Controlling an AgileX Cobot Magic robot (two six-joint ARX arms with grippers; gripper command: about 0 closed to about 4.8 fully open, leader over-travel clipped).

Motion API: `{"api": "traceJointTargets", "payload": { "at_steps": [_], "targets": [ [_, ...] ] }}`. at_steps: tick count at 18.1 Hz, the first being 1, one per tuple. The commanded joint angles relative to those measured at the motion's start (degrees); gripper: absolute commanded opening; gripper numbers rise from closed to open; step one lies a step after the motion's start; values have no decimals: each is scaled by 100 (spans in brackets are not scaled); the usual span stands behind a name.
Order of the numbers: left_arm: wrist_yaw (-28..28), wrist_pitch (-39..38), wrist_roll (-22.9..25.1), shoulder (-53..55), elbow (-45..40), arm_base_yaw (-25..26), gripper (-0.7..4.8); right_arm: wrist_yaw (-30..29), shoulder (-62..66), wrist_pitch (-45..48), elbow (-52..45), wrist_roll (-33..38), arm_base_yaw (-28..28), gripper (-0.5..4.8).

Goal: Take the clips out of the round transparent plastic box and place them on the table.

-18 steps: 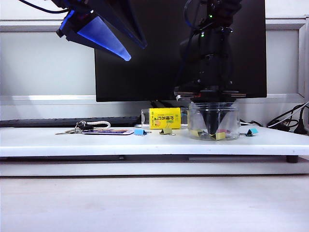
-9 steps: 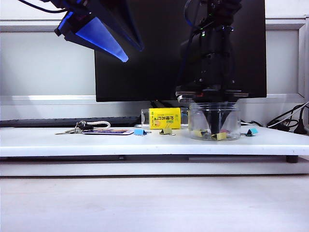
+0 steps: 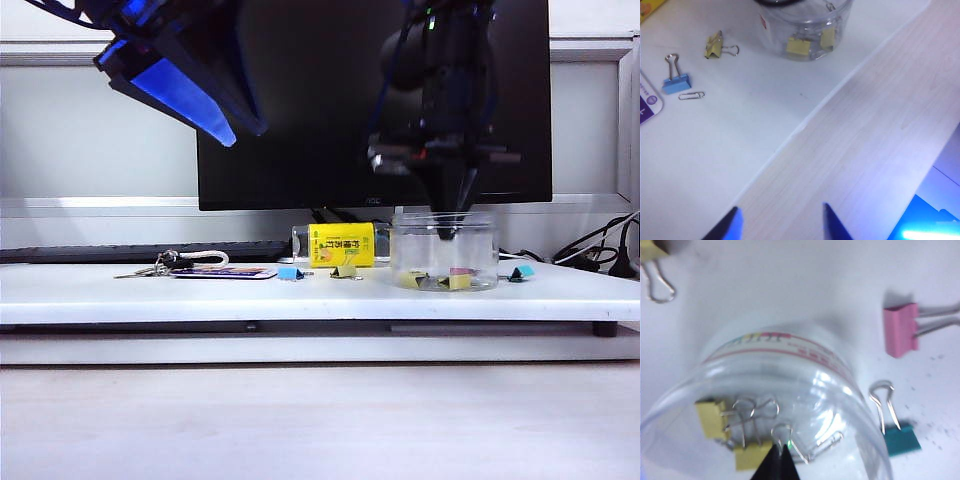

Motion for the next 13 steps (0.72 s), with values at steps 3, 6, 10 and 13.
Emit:
{"api": "traceJointTargets", "payload": {
  "at_steps": [3, 6, 10, 13],
  "targets": [
    [48, 44, -9, -15, 13, -2, 215, -844, -42, -70, 11, -2, -4, 73],
    [48, 39, -48, -13, 13, -4, 215, -927, -35, -68, 11, 0, -4, 75],
    [50, 44, -131, -15, 13, -4, 215, -911, 44, -87, 7, 0, -9, 77],
    [52, -7, -131, -15, 13, -4, 215, -546, 225, -98, 4, 42, -15, 77]
  ]
}}
